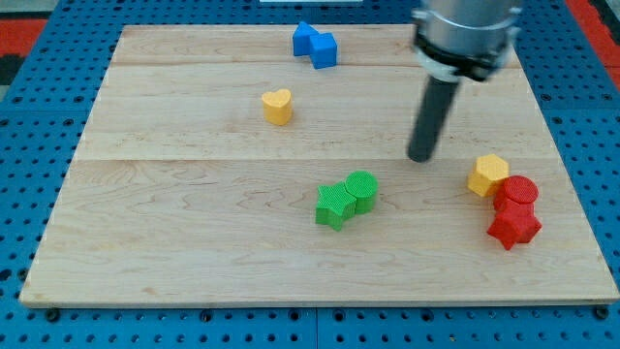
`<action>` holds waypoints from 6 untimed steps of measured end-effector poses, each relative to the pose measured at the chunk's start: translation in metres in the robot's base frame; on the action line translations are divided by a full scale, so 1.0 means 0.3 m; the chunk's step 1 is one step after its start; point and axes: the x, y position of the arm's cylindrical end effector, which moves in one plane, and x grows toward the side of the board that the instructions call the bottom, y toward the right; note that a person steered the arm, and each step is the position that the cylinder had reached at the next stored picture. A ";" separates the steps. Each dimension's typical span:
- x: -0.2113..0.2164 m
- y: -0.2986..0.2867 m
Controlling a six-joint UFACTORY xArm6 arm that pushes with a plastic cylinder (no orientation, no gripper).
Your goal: Slide the yellow heart towards the center left
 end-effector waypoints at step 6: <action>-0.110 -0.994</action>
